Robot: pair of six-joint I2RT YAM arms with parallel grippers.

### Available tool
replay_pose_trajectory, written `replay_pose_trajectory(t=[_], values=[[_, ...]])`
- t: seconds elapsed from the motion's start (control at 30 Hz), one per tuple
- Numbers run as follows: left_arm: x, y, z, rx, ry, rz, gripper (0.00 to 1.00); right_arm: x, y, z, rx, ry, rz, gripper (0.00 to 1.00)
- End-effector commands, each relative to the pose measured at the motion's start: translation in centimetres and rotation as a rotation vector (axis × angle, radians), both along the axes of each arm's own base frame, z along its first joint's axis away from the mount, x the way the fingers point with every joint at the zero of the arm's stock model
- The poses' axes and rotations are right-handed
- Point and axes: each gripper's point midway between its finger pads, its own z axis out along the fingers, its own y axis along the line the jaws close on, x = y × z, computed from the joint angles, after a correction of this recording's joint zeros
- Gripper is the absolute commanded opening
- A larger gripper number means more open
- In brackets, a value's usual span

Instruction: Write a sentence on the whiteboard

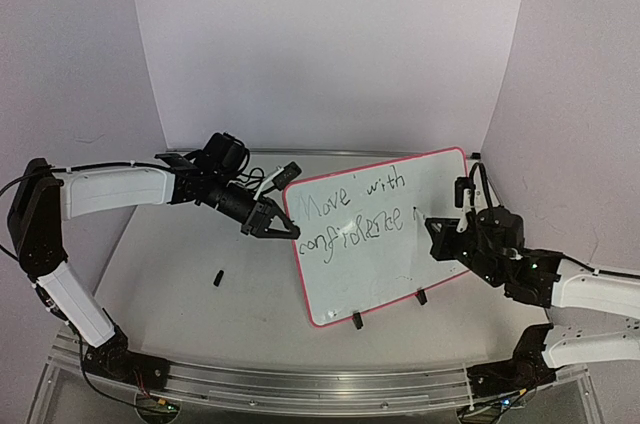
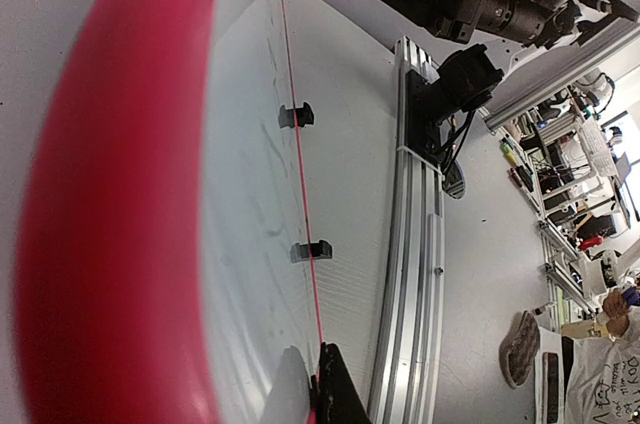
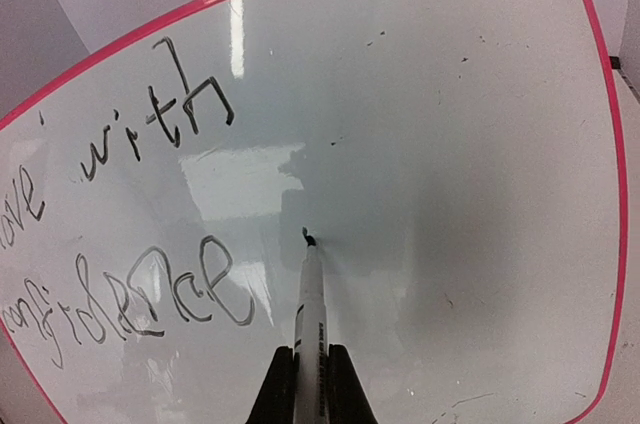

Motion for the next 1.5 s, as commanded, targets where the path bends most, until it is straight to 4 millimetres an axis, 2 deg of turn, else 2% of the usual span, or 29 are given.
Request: replay_pose_trajectory(t=[0.0, 0.37, 0.93, 1.07, 1.27, 1.37, 1.47], values=[[-1.9, -0.4, -1.3, 0.037, -0.026, -0.086, 0.0, 1.1, -0.3, 1.8, 0.003, -0.043, -0.05, 0.0], [-1.9, -0.4, -1.3, 0.036, -0.029, -0.085, 0.0, 0.8, -1.2, 0.7, 0.006, -0.017, -0.087, 0.0], [-1.9, -0.4, -1.3, 0.037, -0.028, -0.086, 0.0, -1.6, -1.8, -2.4, 0.028, 0.096, -0.036, 0.0], [-1.9, -0.4, -1.2, 0.036, -0.028, -0.085, 0.0, -1.7, -2.0, -1.7, 0.045, 0.078, -0.038, 0.0], [-1.9, -0.4, -1.2, 0.036, -0.029, -0.085, 0.0, -1.3, -2.6, 2.2, 0.065, -0.024, -0.063, 0.0], [-1.9, -0.4, -1.2, 0.036, -0.029, -0.086, 0.0, -0.7, -2.6, 2.8, 0.025, -0.042, -0.076, 0.0], [-1.9, -0.4, -1.2, 0.035, -0.03, -0.086, 0.0, -0.1, -2.1, 2.6, -0.013, -0.037, -0.075, 0.0]])
